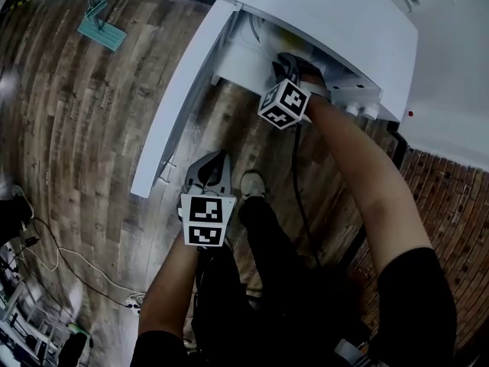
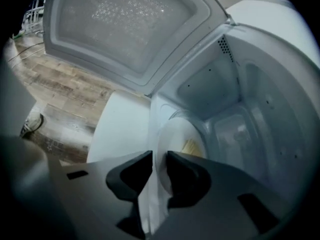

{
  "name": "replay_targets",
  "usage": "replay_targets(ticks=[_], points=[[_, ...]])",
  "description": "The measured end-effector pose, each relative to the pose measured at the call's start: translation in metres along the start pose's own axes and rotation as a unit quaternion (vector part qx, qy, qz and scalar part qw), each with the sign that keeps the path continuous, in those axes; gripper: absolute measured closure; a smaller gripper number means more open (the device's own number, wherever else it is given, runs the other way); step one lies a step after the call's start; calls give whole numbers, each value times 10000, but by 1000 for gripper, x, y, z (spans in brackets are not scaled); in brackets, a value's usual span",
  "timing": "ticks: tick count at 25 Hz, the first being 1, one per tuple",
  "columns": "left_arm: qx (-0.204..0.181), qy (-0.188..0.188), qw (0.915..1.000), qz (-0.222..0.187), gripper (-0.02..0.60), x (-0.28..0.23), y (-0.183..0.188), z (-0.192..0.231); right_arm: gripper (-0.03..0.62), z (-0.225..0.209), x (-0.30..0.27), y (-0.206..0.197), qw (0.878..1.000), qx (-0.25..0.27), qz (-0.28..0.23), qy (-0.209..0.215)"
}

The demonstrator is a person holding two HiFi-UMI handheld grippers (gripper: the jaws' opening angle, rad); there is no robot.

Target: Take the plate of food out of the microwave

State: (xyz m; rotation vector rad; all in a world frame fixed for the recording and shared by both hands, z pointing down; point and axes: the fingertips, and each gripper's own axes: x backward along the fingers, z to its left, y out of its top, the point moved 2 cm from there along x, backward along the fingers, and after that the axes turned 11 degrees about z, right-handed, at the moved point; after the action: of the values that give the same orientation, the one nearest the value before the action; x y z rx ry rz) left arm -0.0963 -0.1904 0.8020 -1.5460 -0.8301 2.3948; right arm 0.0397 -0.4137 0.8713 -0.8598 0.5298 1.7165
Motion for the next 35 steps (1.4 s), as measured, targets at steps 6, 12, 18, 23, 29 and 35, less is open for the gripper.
replay_targets(ticks=[6, 12, 18, 23, 29, 35], points=[[-195, -174, 9997, 1, 583, 3, -3, -19, 522, -1, 6, -11, 9995, 38, 119, -297], [-157, -184, 9997, -96, 582, 8, 2, -19, 540, 12, 23, -16, 9931, 622, 12, -995], [-111, -93, 9998, -159, 582, 11, 4, -11, 568, 6, 37, -21, 9745, 1068, 82, -1974], [-81, -1, 9997, -226, 583, 15, 8, -8, 568, 9, 49, -25, 9698, 1186, -42, -2132], [-14, 181, 9995, -275, 582, 21, 10, -4, 568, 19, 80, -24, 9632, 1312, -552, -2279], [-22, 218, 9991, -365, 583, 29, 20, -3, 568, 40, 136, -19, 9561, 1409, -1204, -2269]])
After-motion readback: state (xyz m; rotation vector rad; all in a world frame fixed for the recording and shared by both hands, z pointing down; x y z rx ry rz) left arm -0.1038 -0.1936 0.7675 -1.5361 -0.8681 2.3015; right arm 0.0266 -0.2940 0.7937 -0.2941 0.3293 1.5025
